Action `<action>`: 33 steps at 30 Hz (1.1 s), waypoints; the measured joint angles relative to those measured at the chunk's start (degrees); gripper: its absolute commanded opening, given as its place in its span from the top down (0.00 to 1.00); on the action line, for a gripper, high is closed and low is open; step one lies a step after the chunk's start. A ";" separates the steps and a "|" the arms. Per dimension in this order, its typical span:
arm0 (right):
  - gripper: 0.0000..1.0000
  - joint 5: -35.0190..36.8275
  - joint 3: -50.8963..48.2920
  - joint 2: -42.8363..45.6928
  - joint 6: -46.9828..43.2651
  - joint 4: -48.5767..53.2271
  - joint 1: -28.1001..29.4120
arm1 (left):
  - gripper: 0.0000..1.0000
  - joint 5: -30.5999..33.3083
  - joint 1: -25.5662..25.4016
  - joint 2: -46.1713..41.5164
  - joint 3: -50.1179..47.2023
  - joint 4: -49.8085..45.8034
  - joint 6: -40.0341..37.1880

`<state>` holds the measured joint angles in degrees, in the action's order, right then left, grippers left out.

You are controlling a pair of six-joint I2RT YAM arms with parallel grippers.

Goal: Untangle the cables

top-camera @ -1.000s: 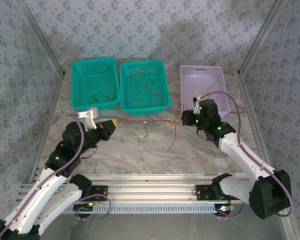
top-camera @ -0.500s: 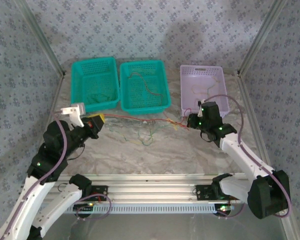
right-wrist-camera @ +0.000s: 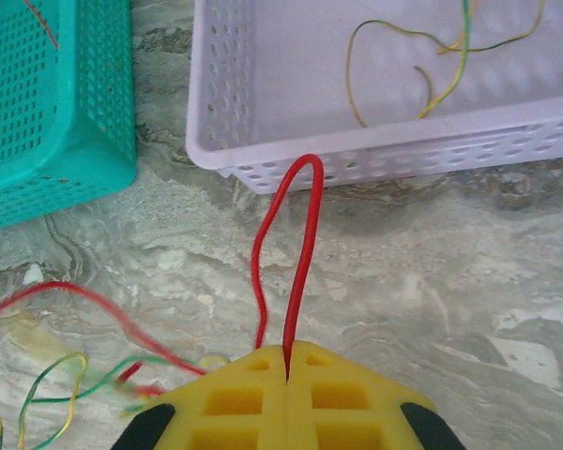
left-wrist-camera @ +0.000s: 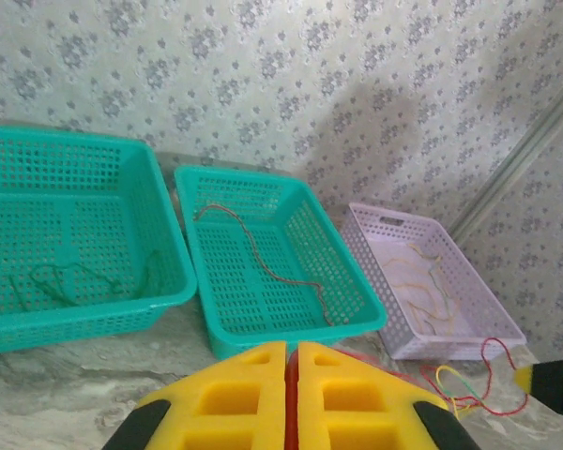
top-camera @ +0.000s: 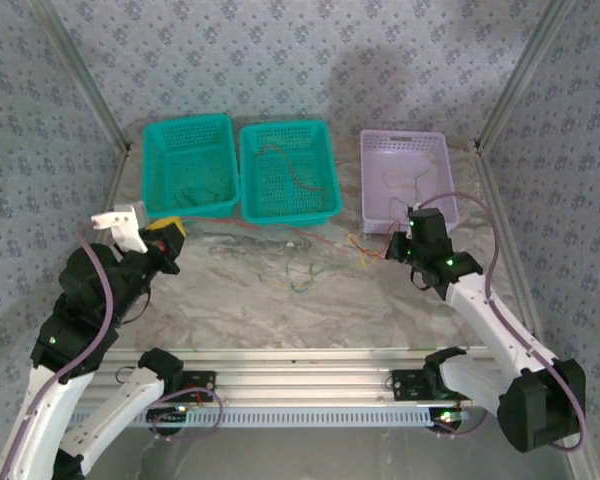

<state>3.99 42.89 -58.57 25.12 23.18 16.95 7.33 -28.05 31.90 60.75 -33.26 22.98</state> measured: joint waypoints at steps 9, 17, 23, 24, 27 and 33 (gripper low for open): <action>1.00 0.96 -0.09 0.13 -0.59 0.48 -0.09 | 1.00 -0.26 0.00 2.10 3.58 2.60 -1.49; 1.00 0.07 -2.08 1.03 -0.57 -1.79 2.60 | 1.00 -3.85 0.00 11.82 11.52 7.41 -2.25; 1.00 -0.33 -3.48 2.64 -0.61 -3.98 4.37 | 1.00 -5.66 0.00 20.28 18.34 13.20 -4.98; 1.00 -0.33 -3.74 3.21 -0.74 -4.28 4.59 | 1.00 -5.88 0.00 21.88 19.12 14.12 -5.35; 1.00 -0.33 -4.13 5.42 -0.92 -5.07 5.22 | 1.00 -6.51 0.00 26.75 21.49 17.07 -6.51; 1.00 -0.48 -4.20 11.08 -1.68 -7.02 6.10 | 1.00 -7.13 0.33 38.47 23.69 21.86 -9.25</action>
<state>3.51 38.70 -47.48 23.44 16.16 23.05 0.21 -27.73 70.37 84.44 -11.40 13.74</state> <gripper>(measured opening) 0.050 0.064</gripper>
